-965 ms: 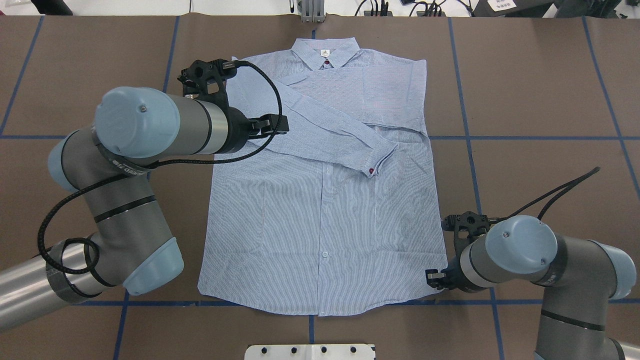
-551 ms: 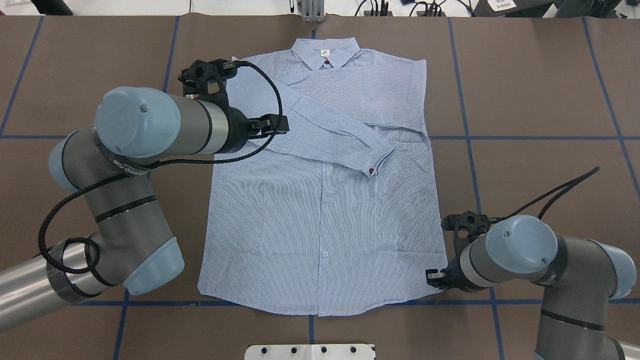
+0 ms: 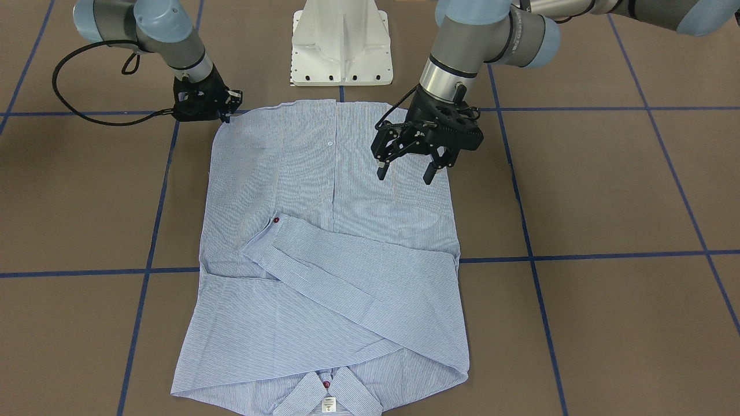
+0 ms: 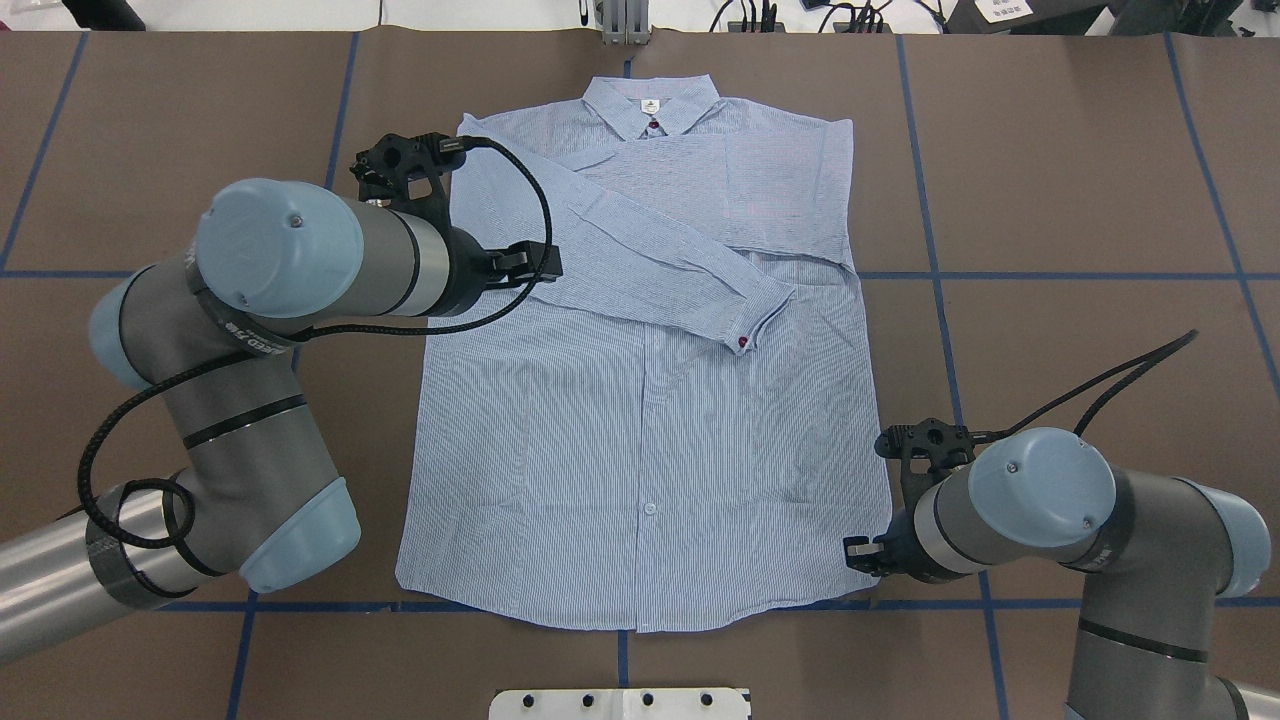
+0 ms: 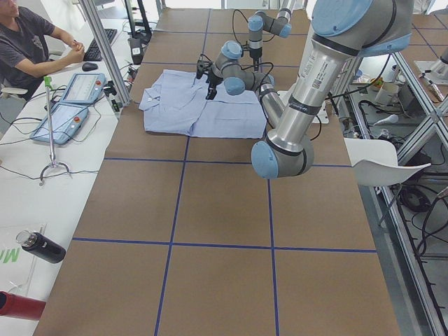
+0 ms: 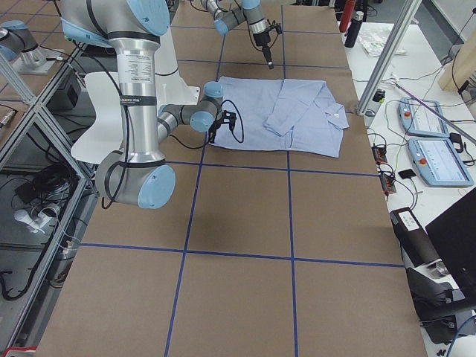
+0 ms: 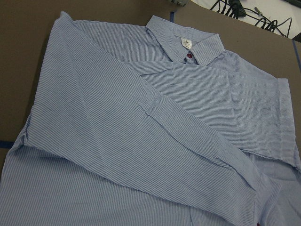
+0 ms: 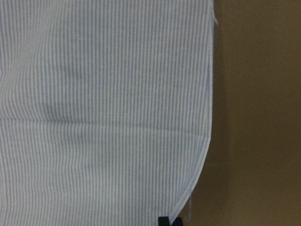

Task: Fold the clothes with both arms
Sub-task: 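Lower the left gripper to the hem corner nearest it while the right holds position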

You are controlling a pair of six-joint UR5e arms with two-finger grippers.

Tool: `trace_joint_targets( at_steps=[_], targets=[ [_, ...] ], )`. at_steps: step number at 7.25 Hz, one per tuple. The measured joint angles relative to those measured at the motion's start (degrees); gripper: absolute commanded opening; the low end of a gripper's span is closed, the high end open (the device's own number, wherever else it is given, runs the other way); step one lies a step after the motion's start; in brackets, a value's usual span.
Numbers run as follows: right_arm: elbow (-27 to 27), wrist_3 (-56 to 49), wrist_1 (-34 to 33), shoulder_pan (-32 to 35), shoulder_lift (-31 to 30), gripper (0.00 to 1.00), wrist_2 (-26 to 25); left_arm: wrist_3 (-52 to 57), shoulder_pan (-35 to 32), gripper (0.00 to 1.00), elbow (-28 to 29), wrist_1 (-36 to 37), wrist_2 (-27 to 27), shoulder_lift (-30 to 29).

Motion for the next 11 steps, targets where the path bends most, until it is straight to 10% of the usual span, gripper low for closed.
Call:
trace_joint_targets(
  at_steps=[7, 11],
  targets=[
    [3.03, 2.56, 0.01, 0.53, 0.25, 0.0, -0.11, -15.39, 10.1, 0.98, -7.65, 3.27, -3.85, 15.2],
    [3.22, 2.79, 0.01, 1.15, 0.32, 0.0, 0.08, -20.4, 13.72, 0.76, -7.63, 4.66, -3.31, 16.64]
  ],
)
